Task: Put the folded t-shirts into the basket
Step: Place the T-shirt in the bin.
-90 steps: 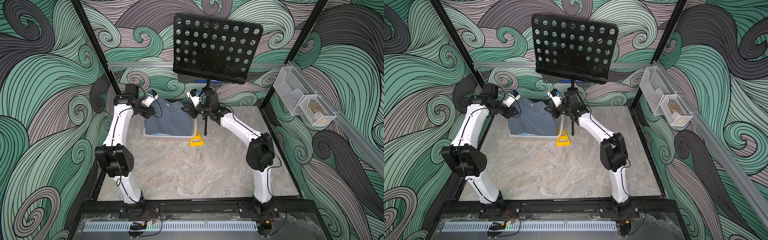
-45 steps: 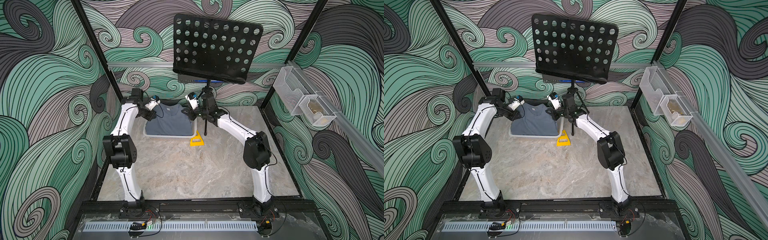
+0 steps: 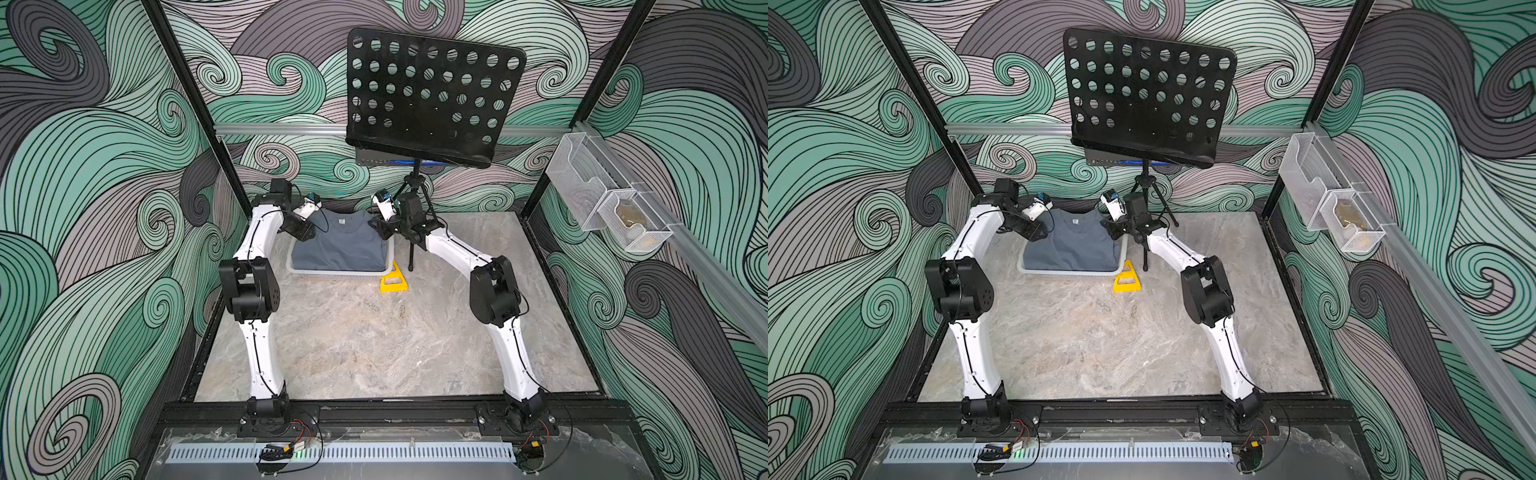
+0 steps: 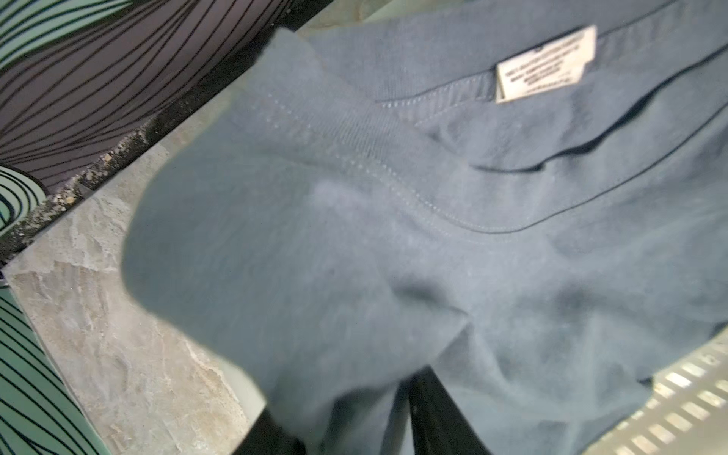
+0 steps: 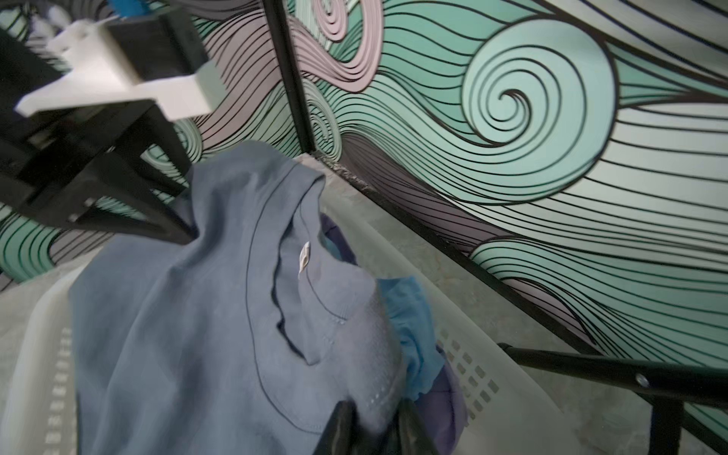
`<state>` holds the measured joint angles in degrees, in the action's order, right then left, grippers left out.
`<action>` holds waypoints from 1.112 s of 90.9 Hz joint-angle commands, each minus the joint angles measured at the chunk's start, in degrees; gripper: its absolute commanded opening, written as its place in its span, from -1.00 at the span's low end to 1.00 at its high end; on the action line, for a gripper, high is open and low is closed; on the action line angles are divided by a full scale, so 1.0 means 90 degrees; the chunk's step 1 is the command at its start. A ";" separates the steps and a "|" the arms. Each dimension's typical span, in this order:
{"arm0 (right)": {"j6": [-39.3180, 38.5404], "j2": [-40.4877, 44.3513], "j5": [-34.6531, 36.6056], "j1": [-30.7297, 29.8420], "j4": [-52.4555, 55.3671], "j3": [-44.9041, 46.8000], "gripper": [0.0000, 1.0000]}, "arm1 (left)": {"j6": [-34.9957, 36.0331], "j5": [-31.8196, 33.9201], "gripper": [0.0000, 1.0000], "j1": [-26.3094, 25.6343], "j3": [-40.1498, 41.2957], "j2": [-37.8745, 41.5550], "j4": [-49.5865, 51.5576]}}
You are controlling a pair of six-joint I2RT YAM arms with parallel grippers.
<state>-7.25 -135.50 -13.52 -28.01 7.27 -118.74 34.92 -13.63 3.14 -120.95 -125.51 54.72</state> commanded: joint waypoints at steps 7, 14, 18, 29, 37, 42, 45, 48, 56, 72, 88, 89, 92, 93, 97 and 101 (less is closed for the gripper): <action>-0.0643 -0.0381 0.1149 0.0075 0.0238 -0.0725 -0.20 | -0.0623 0.0689 0.17 -0.0198 -0.0424 -0.0341 -0.0677; -0.0728 -0.0306 0.0978 0.0061 0.0383 -0.0844 -0.10 | -0.0759 0.0952 0.27 -0.0268 -0.0601 -0.0362 -0.0660; -0.0754 -0.0210 0.0810 0.0065 0.0480 -0.0879 -0.05 | -0.0821 0.0988 0.33 -0.0293 -0.0662 -0.0321 -0.0628; -0.0779 0.0214 0.0250 0.0064 0.0718 -0.0769 0.02 | -0.0988 0.0939 0.50 -0.0337 -0.0584 0.0015 -0.0611; -0.0845 0.0690 -0.0293 0.0047 0.0804 -0.0387 0.07 | -0.1129 0.0618 0.57 -0.0348 -0.0312 0.0351 -0.0713; -0.0975 0.1009 -0.0626 0.0022 0.0889 -0.0060 0.10 | -0.1170 0.0363 0.60 -0.0370 -0.0047 0.0574 -0.0853; -0.1040 0.1189 -0.0762 0.0012 0.0954 0.0168 0.11 | -0.1176 0.0216 0.60 -0.0393 0.0141 0.0700 -0.0934; -0.1115 0.1375 -0.0879 0.0000 0.1000 0.0420 0.13 | -0.1167 0.0107 0.60 -0.0430 0.0314 0.0776 -0.1013; -0.1352 0.2043 -0.1112 -0.0003 0.1158 0.1160 0.23 | -0.1165 0.0021 0.59 -0.0550 0.0565 0.0824 -0.1126; -0.2168 0.3361 -0.1344 0.0110 0.1615 0.2666 0.29 | -0.1286 0.0133 0.57 -0.0575 0.0043 0.0161 -0.0715; -0.2869 0.4492 -0.1592 0.0544 0.2613 0.3781 0.38 | -0.1450 0.0019 0.57 -0.0576 -0.0739 -0.0643 -0.0082; -0.2907 0.4559 -0.1607 0.0583 0.2680 0.3858 0.39 | -0.1454 0.0010 0.57 -0.0584 -0.0775 -0.0697 -0.0039; -0.3055 0.4731 -0.1691 0.0688 0.2866 0.4106 0.41 | -0.1460 -0.0012 0.58 -0.0587 -0.0849 -0.0832 0.0050; -0.3117 0.4796 -0.1701 0.0723 0.2933 0.4187 0.42 | -0.1459 -0.0025 0.58 -0.0590 -0.0873 -0.0860 0.0066; -0.3304 0.5065 -0.1682 0.0878 0.3149 0.4517 0.44 | -0.1458 -0.0030 0.60 -0.0590 -0.0941 -0.1030 0.0177; -0.3437 0.5326 -0.1599 0.1016 0.3287 0.4863 0.45 | -0.1458 -0.0005 0.60 -0.0589 -0.1052 -0.1219 0.0311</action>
<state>-32.21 -92.92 -26.26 -21.98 28.45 -81.06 22.83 -12.16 -2.13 -127.24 -132.88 51.24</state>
